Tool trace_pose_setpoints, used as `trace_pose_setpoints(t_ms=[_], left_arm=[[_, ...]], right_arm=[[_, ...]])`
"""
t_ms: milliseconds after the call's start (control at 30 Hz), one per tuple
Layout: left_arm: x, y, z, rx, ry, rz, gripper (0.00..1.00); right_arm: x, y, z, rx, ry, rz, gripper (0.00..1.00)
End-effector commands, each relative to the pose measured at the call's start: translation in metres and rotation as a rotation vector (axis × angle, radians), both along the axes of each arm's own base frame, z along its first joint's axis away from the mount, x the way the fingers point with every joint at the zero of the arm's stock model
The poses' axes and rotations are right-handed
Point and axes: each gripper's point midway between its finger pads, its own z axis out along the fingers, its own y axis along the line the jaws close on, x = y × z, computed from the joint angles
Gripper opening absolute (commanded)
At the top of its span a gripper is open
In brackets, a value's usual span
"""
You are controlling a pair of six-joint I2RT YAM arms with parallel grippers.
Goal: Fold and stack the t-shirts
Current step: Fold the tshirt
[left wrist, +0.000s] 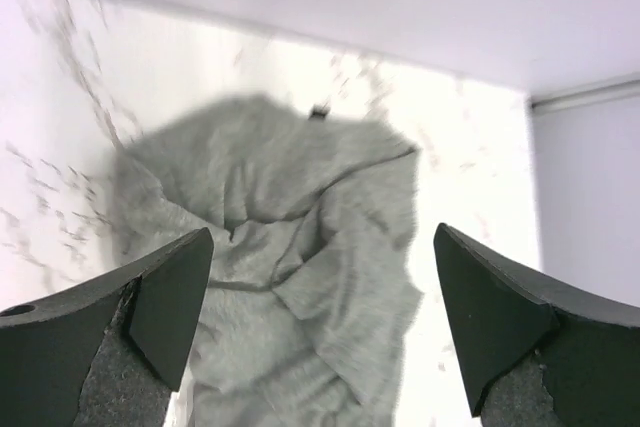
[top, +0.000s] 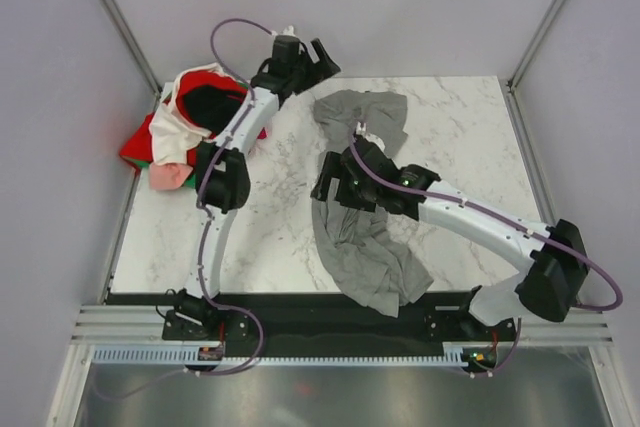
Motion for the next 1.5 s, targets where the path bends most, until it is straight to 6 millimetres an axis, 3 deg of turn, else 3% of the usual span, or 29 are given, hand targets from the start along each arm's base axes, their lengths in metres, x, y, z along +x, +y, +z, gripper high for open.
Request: trace_pose_setpoints(t_ms=[0, 33, 100, 133, 167, 200, 233, 267, 300, 333, 367, 400, 433, 500, 533, 867, 900, 933, 967, 1000, 1100, 1133, 1233, 1267, 1333, 1367, 1400, 1433, 1467], left_arm=[[-0.035, 0.029, 0.187, -0.038, -0.331, -0.027, 0.99], [-0.054, 0.046, 0.199, -0.022, -0.319, -0.009, 0.99], [-0.073, 0.065, 0.200, 0.016, -0.303, 0.020, 0.99], [-0.087, 0.076, 0.169, 0.075, -0.230, 0.027, 0.99], [-0.110, 0.089, 0.192, 0.086, -0.259, 0.051, 0.99], [-0.122, 0.101, 0.189, 0.116, -0.243, 0.084, 0.99], [-0.139, 0.111, 0.148, 0.172, -0.147, 0.087, 0.99], [-0.153, 0.118, 0.138, 0.187, -0.117, 0.101, 0.98], [-0.178, 0.127, 0.158, 0.171, -0.150, 0.113, 0.96], [-0.199, 0.134, 0.114, 0.192, -0.052, 0.112, 0.95], [-0.215, 0.141, 0.109, 0.190, -0.042, 0.139, 0.95], [-0.240, 0.149, 0.124, 0.161, -0.081, 0.155, 0.94], [-0.261, 0.154, 0.087, 0.166, -0.008, 0.159, 0.94], [-0.294, 0.163, 0.087, 0.137, -0.034, 0.173, 0.92], [-0.309, 0.164, 0.059, 0.145, 0.017, 0.165, 0.92], [-0.376, 0.168, 0.017, 0.184, 0.087, 0.056, 0.87], [-0.379, 0.168, 0.016, 0.183, 0.090, 0.052, 0.87], [-0.384, 0.170, 0.011, 0.187, 0.106, 0.053, 0.87], [-0.386, 0.170, 0.009, 0.188, 0.115, 0.052, 0.87], [-0.388, 0.170, 0.004, 0.185, 0.132, 0.055, 0.87], [-0.393, 0.169, -0.007, 0.176, 0.176, 0.049, 0.87], [-0.394, 0.167, -0.012, 0.174, 0.195, 0.047, 0.87], [-0.394, 0.161, -0.029, 0.193, 0.259, 0.031, 0.86], [-0.393, 0.160, -0.031, 0.203, 0.269, 0.029, 0.85], [-0.388, 0.155, -0.035, 0.229, 0.293, 0.020, 0.84], [-0.388, 0.152, -0.036, 0.232, 0.300, 0.020, 0.84], [-0.388, 0.144, -0.035, 0.219, 0.309, 0.015, 0.84], [-0.389, 0.139, -0.035, 0.217, 0.311, 0.008, 0.84], [-0.391, 0.133, -0.034, 0.212, 0.312, -0.006, 0.84]], right_arm=[[0.041, -0.011, 0.003, -0.227, -0.125, 0.023, 0.98], [0.055, -0.015, -0.012, -0.313, -0.123, 0.041, 0.98], [0.091, -0.027, 0.001, -0.338, -0.157, 0.002, 0.98], [0.105, -0.029, -0.012, -0.368, -0.140, 0.012, 0.98], [0.124, -0.028, 0.001, -0.368, -0.173, 0.025, 0.98], [0.145, -0.038, -0.019, -0.394, -0.130, 0.017, 0.97], [0.157, -0.042, -0.023, -0.408, -0.123, 0.014, 0.97], [0.177, -0.041, -0.009, -0.402, -0.155, 0.017, 0.96], [0.186, -0.046, -0.018, -0.411, -0.126, 0.032, 0.96], [0.196, -0.043, -0.047, -0.449, -0.077, 0.054, 0.96], [0.210, -0.035, -0.037, -0.432, -0.103, 0.066, 0.96], [0.213, -0.034, -0.072, -0.470, -0.036, 0.110, 0.96], [0.215, -0.028, -0.081, -0.450, -0.012, 0.139, 0.96], [0.227, -0.026, -0.092, -0.433, 0.009, 0.130, 0.95], [0.230, -0.027, -0.112, -0.447, 0.036, 0.131, 0.95], [0.291, -0.044, -0.155, -0.387, 0.028, 0.061, 0.95], [0.299, -0.056, -0.182, -0.387, 0.065, 0.045, 0.96], [0.319, -0.058, -0.171, -0.355, 0.023, 0.017, 0.96], [0.330, -0.062, -0.177, -0.321, 0.022, -0.005, 0.96], [0.340, -0.075, -0.203, -0.268, 0.058, -0.024, 0.96], [0.391, -0.093, -0.207, -0.089, -0.032, -0.163, 0.96], [0.416, -0.090, -0.193, -0.010, -0.130, -0.194, 0.96], [0.450, -0.072, -0.156, 0.193, -0.312, -0.214, 0.98], [0.464, -0.062, -0.117, 0.269, -0.460, -0.195, 0.98], [0.464, -0.047, -0.084, 0.327, -0.519, -0.159, 0.98], [0.461, -0.043, -0.043, 0.360, -0.570, -0.135, 0.98], [0.454, -0.039, -0.027, 0.366, -0.585, -0.115, 0.98], [0.445, -0.041, -0.044, 0.338, -0.540, -0.105, 0.98], [0.437, -0.039, -0.029, 0.331, -0.553, -0.082, 0.98]])
